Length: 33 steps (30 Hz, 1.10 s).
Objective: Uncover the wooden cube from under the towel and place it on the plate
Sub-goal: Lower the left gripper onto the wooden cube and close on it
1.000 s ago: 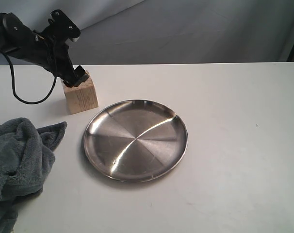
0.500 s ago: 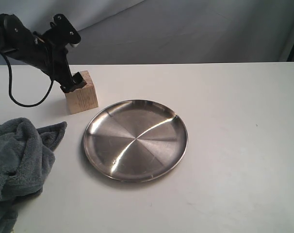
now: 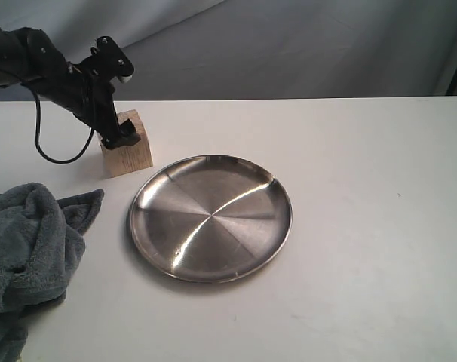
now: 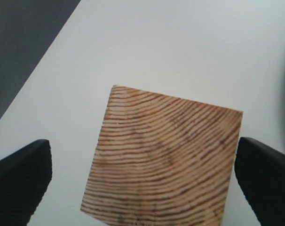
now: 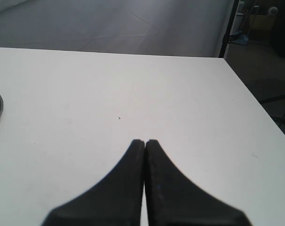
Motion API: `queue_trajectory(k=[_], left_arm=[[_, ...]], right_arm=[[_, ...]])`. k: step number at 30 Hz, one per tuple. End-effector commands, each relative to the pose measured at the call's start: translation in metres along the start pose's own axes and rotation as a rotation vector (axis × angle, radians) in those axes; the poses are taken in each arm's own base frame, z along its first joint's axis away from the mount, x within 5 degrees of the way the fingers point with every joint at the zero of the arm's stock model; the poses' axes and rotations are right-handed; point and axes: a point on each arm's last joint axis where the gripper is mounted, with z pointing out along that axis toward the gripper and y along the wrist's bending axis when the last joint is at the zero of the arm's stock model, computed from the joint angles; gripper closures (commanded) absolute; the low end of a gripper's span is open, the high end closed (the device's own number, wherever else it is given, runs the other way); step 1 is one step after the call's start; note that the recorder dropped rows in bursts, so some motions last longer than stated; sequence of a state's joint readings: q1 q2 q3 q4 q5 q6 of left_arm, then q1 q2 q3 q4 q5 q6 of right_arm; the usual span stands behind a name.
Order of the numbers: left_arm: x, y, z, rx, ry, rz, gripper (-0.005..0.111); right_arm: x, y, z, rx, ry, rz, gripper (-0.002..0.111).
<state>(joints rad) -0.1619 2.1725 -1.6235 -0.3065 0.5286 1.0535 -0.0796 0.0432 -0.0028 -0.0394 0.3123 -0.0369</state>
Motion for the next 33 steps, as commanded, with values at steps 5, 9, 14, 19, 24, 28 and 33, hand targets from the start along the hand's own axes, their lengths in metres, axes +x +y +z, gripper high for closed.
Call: queue_trajectory(k=[5,9,14,19,24,28,33], left_arm=[[-0.005,0.018,0.017,0.107,0.049,-0.055,0.002],[0.001,0.02,0.028,0.161,0.089,-0.06,0.002],[0.006,0.017,0.039,0.189,0.11,-0.064,0.002],[0.006,0.017,0.039,0.187,0.11,-0.07,0.006],[0.006,0.016,0.039,0.19,0.113,-0.079,0.034],[0.007,0.016,0.039,0.195,0.114,-0.062,0.063],[0.007,0.015,0.039,0.202,0.118,-0.061,0.092]], right_arm=[[0.001,0.0,0.0,0.0,-0.004,-0.009,0.108],[0.001,0.0,0.0,0.0,-0.004,-0.009,0.108],[0.001,0.0,0.0,0.0,-0.004,-0.009,0.108],[0.001,0.0,0.0,0.0,-0.004,-0.009,0.108],[0.001,0.0,0.0,0.0,-0.004,-0.009,0.108],[0.001,0.0,0.0,0.0,-0.004,-0.009,0.108],[0.001,0.0,0.0,0.0,-0.004,-0.009,0.108]])
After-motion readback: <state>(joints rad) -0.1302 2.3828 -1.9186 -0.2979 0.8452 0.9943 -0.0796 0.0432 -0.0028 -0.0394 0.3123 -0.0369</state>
